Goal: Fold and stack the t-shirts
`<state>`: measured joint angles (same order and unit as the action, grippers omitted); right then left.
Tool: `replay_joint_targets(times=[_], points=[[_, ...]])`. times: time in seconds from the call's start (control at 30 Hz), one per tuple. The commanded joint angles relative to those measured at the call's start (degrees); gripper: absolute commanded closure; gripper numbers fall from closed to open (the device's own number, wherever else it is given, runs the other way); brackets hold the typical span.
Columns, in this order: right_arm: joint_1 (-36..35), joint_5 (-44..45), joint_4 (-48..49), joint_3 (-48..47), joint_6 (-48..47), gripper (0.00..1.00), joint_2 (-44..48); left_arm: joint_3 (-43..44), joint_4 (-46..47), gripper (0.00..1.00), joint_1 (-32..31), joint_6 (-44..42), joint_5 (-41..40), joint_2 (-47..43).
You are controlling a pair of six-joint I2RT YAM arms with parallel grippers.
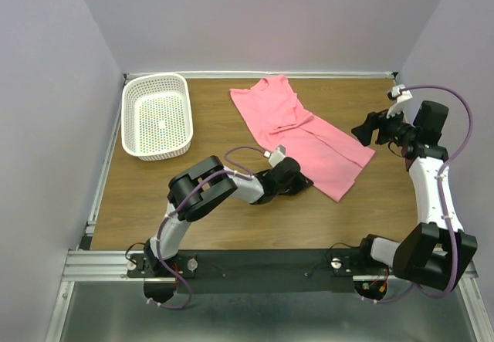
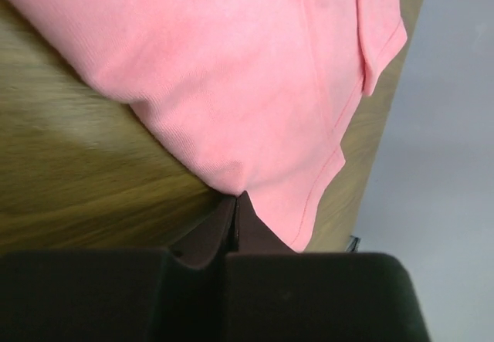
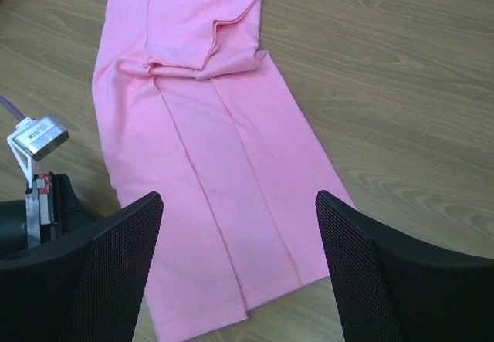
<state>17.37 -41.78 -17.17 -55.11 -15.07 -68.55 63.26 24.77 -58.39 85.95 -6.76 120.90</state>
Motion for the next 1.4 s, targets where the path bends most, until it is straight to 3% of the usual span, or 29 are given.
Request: replay_joint_targets(times=[0.0,0.07,0.3,0.57,0.7,0.77,0.8,0.83,0.9,0.93,1.0,1.1,1.13,1.3,1.37], points=[[0.7,-2.1,-1.6,1.1,-0.8,0.13,2.7,-6.5,3.8,1.0,0.6,-9.7,2.7,-3.5],[0.6,-2.3,-1.9,1.4,-1.5,0.13,3.4,-10.1,5.8,1.0,0.0,-11.9,4.6,-6.0],[0.7,-5.0,-3.6,2.2,-3.4,0.13,5.4,-37.6,22.6,1.0,-0.6,-22.0,16.1,-22.9],[0.6,-12.7,-11.3,0.0,-9.1,0.13,3.3,-40.3,7.2,0.98,-0.3,-30.0,21.4,-35.3],[0.0,-16.7,-20.0,-1.6,-19.8,0.13,1.8,-38.5,-2.2,0.85,0.4,-34.0,21.4,-39.0],[-1.5,-16.7,-24.4,-1.7,-25.2,0.11,0.5,-38.9,-5.2,0.7,0.4,-35.1,20.8,-44.2],[-2.3,-15.7,-24.5,-1.4,-25.7,0.11,-0.3,-39.3,-6.8,0.49,0.4,-35.8,18.7,-46.9],[-3.9,-13.4,-24.3,-1.4,-26.1,0.11,-0.9,-39.2,-8.7,0.41,0.4,-36.6,16.7,-52.7],[-4.9,-12.1,-24.1,-2.4,-26.1,0.11,-3.2,-37.8,-16.4,0.31,1.2,-37.4,10.7,-58.6],[-5.3,-12.0,-23.6,-3.0,-25.5,0.11,-5.9,-37.3,-18.9,0.19,2.2,-37.3,4.0,-63.1],[-5.8,-12.6,-22.8,-5.2,-23.2,0.11,-9.0,-36.9,-20.1,0.15,11.2,-38.9,2.7,-65.7],[-8.3,-11.0,-15.3,-7.4,-14.5,0.11,-15.6,-36.6,-11.6,0.17,27.3,-42.8,14.3,-62.9],[-10.5,-8.0,-11.1,-8.2,-12.0,0.12,-17.8,-35.2,-9.7,0.17,30.2,-43.9,19.5,-57.8],[-15.5,-2.5,-3.5,-16.2,3.4,0.14,-30.2,-20.8,-5.9,0.19,36.8,-48.2,23.5,-38.0],[-16.0,-3.0,-2.9,-20.6,5.8,0.15,-35.0,-13.4,-5.5,0.26,38.9,-48.0,24.6,-28.7]])
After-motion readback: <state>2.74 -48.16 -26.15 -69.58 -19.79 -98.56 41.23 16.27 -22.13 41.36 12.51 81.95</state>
